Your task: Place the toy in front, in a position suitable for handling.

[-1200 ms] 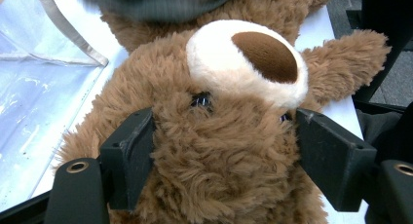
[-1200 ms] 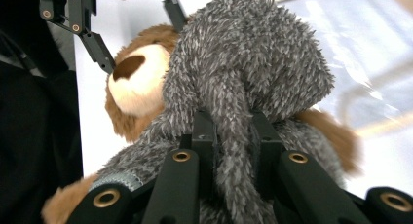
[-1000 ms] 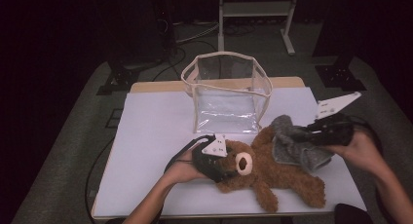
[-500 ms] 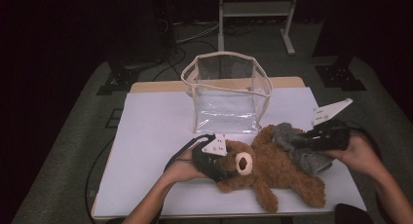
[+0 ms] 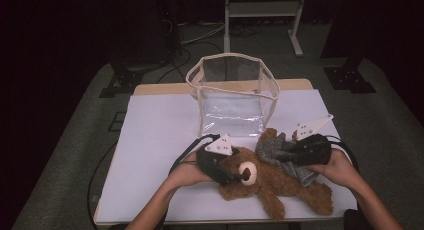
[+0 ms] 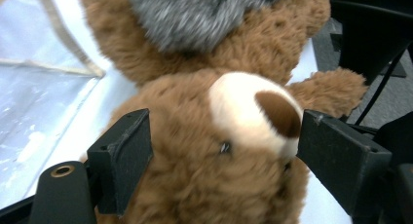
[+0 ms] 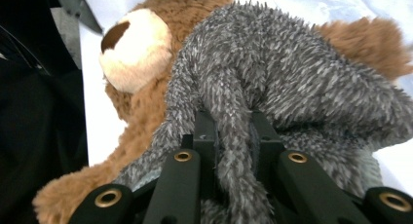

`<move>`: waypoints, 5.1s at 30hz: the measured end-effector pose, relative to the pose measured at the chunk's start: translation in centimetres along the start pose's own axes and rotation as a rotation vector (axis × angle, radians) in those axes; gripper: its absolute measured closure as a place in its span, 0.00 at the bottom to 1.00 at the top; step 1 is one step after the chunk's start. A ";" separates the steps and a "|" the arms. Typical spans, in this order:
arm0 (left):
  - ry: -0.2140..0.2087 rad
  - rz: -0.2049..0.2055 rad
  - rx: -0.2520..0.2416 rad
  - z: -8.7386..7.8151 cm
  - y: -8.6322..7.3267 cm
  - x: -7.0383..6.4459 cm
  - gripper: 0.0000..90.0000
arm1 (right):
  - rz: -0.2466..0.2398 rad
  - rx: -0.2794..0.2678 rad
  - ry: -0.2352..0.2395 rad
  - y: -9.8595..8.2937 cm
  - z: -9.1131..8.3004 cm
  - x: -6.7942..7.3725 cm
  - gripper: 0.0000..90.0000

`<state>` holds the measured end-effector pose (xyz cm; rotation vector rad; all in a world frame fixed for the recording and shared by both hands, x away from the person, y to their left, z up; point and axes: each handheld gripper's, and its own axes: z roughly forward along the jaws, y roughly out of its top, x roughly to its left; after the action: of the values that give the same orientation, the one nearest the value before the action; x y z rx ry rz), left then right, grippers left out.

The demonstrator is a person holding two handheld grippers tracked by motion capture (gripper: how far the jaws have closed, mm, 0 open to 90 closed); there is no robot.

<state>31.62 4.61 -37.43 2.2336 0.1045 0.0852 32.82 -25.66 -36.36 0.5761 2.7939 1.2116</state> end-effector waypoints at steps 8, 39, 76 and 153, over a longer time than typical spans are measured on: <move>-0.027 0.023 0.041 1.1 0.4 0.0 0.26 | -0.030 0.011 -0.024 0.7 -1.4 0.0 0.85; -0.280 -0.247 0.058 2.5 -1.4 2.6 0.22 | -0.030 -0.065 -0.033 -3.9 -2.7 3.0 0.85; 0.161 -0.074 -0.007 -4.6 -4.6 2.5 0.51 | -0.159 -0.008 -0.064 2.5 0.0 3.2 0.86; 0.096 -0.005 0.016 -4.8 -3.7 0.9 0.56 | -0.012 0.007 -0.084 -1.2 -4.6 1.8 0.86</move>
<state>31.91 10.74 -37.36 2.2456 0.1638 0.1889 29.89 -28.99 -33.86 0.5957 2.7290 1.1485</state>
